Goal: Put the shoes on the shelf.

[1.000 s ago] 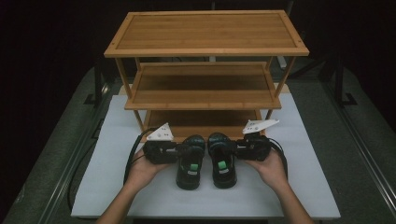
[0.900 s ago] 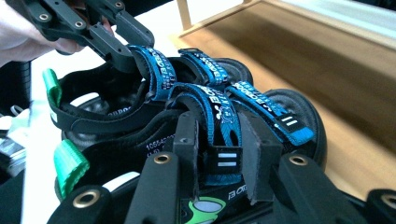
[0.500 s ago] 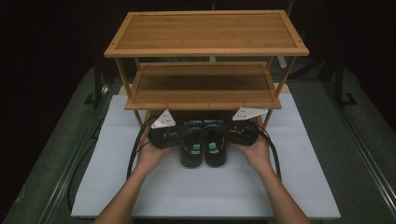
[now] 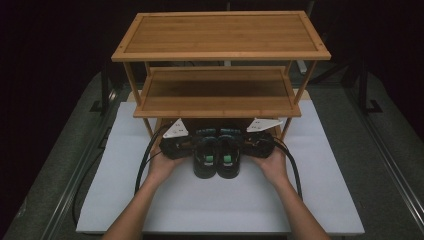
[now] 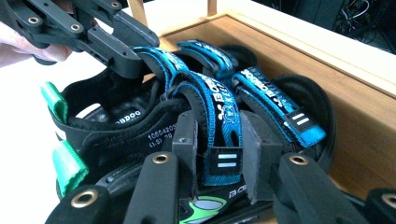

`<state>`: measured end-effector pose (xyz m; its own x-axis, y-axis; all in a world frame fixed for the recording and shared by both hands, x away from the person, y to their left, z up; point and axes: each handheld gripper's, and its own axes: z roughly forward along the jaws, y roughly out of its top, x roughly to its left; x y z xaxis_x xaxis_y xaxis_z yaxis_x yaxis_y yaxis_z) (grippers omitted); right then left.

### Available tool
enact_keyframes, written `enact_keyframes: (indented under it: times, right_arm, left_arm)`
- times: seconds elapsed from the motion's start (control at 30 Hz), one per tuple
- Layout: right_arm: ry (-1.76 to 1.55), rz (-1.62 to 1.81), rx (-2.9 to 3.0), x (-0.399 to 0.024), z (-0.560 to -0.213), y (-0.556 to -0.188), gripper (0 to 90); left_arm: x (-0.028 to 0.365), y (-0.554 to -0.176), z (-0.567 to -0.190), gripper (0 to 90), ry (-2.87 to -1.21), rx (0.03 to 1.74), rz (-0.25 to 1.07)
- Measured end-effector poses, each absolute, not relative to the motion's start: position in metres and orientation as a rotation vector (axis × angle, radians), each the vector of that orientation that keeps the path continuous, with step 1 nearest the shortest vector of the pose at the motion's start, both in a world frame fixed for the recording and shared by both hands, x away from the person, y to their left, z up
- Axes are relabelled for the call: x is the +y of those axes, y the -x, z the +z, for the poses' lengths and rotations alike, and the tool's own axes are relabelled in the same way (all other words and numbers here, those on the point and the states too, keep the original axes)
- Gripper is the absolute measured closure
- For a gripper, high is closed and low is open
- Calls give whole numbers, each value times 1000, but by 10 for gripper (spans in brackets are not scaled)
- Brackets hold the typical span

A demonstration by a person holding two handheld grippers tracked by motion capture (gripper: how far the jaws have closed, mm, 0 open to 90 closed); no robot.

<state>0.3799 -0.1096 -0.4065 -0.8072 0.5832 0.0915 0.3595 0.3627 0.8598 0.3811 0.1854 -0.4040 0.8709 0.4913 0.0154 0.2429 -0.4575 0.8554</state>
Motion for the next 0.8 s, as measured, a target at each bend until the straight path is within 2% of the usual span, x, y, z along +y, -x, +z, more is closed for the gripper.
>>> enact_keyframes:
  times: [0.2,0.33,0.57,0.8]
  right_arm:
    - [-845,1427,2389,-109,-408,-380,657]
    - [-872,1428,2374,-109,-402,-376,520]
    - [-955,1411,2352,-125,-388,-358,413]
    - [-960,1296,2376,-134,-397,-332,325]
  left_arm:
    - [188,-382,-405,681,-2055,533,302]
    - [191,-378,-399,524,-2034,580,291]
    - [209,-361,-387,360,-2032,625,266]
    - [220,-341,-399,202,-2098,665,303]
